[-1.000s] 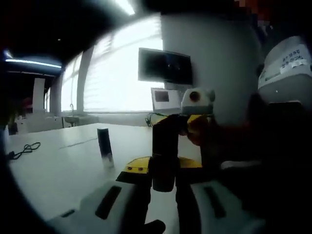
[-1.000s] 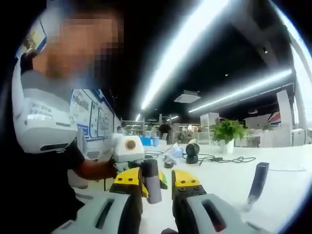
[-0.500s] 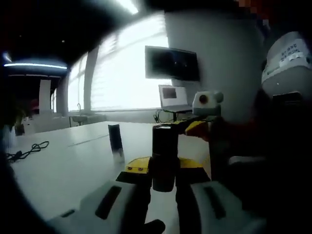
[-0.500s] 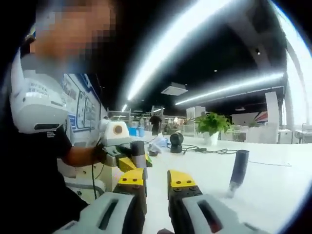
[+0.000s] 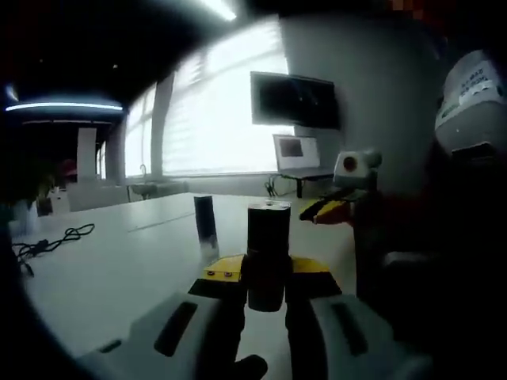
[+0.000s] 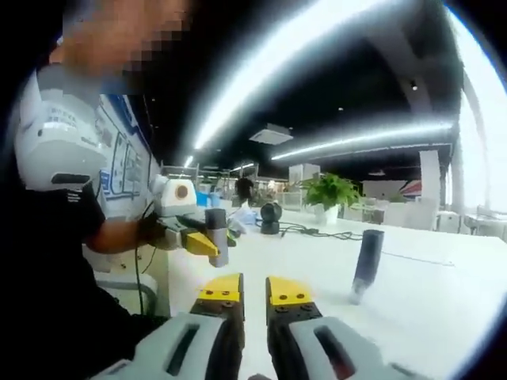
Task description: Pick up cosmetic bottle twist off cap place on table pick up cap screw tight cap place on table
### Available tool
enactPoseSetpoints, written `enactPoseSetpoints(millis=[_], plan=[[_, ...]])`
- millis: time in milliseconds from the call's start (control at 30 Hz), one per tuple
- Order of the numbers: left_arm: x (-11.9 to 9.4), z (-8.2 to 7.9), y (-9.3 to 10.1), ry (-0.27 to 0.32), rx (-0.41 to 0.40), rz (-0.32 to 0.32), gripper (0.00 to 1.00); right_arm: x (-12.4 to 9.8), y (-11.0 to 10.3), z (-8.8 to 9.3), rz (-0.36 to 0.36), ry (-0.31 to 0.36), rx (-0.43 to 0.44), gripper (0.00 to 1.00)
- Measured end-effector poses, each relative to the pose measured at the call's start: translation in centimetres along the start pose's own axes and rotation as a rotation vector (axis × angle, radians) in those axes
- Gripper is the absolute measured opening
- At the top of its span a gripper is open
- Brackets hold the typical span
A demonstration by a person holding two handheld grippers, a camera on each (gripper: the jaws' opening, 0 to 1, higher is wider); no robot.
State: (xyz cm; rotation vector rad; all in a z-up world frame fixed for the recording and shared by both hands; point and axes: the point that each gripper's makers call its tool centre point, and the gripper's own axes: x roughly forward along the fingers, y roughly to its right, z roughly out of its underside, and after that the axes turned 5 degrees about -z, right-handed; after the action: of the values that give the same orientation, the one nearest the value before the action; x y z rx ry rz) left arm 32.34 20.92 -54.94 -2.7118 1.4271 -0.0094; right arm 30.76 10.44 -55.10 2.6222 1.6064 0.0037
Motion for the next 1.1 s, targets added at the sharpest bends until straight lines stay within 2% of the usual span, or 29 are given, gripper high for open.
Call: enactPoseSetpoints(millis=[500, 633, 800, 1100], plan=[[0.5, 0.5, -1.9, -0.019, 0.032, -0.083, 0.08, 0.4, 0.1, 0.8, 0.022, -0.015, -0.005, 0.01], [0.9, 0.4, -3.1, -0.004, 0.001, -0.119, 0.08, 0.8, 0.0, 0.7, 0.026, -0.001, 0.001, 0.01], [1.6, 0.5, -4.7, 0.007, -0.027, -0.161, 0.08, 1.4, 0.6, 1.1, 0.053, -0.013, 0.0, 0.02], [2.8, 1.4, -7.8, 0.007, -0.07, -0.236, 0.08, 1.5, 1.5, 1.3, 0.096, -0.015, 0.008, 0.02]])
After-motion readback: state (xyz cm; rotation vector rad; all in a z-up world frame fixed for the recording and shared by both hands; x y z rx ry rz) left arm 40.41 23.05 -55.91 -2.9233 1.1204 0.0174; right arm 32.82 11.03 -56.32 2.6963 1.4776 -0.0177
